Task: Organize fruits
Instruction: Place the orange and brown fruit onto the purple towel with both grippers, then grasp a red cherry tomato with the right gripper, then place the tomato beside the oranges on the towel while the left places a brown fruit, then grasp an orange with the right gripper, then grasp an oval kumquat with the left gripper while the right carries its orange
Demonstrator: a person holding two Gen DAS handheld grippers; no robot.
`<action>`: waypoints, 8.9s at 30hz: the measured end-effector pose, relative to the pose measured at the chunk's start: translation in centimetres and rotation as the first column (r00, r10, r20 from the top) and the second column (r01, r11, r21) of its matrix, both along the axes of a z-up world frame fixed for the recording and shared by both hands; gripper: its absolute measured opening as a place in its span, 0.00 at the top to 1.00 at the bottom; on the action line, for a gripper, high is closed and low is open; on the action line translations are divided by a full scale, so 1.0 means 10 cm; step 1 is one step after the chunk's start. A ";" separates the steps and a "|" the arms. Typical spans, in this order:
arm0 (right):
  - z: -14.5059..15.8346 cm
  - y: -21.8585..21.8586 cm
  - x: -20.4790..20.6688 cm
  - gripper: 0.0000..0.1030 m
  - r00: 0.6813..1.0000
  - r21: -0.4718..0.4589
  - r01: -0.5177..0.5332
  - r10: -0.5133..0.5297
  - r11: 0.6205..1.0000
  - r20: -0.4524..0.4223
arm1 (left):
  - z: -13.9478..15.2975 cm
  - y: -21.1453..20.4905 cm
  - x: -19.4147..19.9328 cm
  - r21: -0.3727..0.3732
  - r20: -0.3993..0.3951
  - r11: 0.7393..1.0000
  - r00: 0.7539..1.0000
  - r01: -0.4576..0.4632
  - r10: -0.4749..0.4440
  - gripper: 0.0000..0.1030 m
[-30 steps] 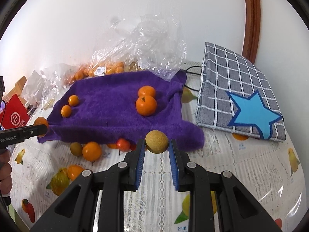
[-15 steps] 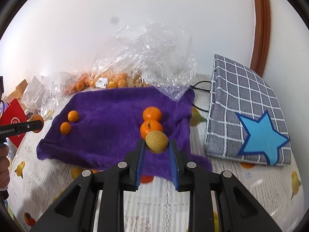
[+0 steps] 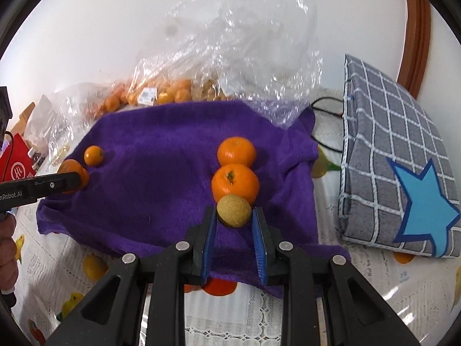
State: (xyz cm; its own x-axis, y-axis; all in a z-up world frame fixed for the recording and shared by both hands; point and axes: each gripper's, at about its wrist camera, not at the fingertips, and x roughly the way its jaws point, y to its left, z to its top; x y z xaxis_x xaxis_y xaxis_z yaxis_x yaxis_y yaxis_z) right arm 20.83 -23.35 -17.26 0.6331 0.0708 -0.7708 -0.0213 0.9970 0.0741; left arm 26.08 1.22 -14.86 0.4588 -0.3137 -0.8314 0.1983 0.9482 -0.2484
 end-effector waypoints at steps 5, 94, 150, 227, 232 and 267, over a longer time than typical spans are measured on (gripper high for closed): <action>-0.07 -0.03 0.04 0.76 1.000 0.004 0.003 -0.003 1.000 -0.028 | -0.07 -0.06 0.03 0.025 -0.019 1.000 1.000 0.004 -0.003 0.62; 0.32 -0.05 -0.19 0.77 0.999 -0.036 0.035 -0.033 0.999 0.038 | 0.39 0.30 0.02 0.062 0.069 0.996 0.996 -0.059 0.054 0.73; 0.12 0.41 -0.57 0.53 1.000 -0.058 -0.017 0.016 0.998 -0.014 | 0.30 0.60 -0.56 0.119 0.055 0.993 0.998 -0.025 0.018 0.53; 0.27 -0.10 -1.18 0.67 0.996 -0.071 0.087 -0.086 0.994 0.026 | -0.02 -0.19 -1.04 -0.002 -0.017 0.988 0.988 0.154 -0.154 0.53; 0.22 -0.35 -1.29 0.67 0.992 -0.063 0.126 -0.125 0.990 0.018 | -0.04 -0.42 -1.12 -0.013 -0.028 0.977 0.977 0.213 -0.213 0.53; 0.40 -0.38 -1.07 0.67 0.992 -0.045 0.108 -0.105 0.993 0.068 | 0.39 0.12 -0.89 0.075 0.067 0.997 0.998 -0.001 -0.004 0.61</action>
State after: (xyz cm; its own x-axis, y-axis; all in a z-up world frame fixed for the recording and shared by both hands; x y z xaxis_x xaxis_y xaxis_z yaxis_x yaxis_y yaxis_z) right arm 10.16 -27.14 -13.28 0.6840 -0.0367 -0.7286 0.0824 0.9962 0.0271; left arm 17.22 2.40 -10.92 0.5136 -0.2526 -0.8200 0.2137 0.9632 -0.1629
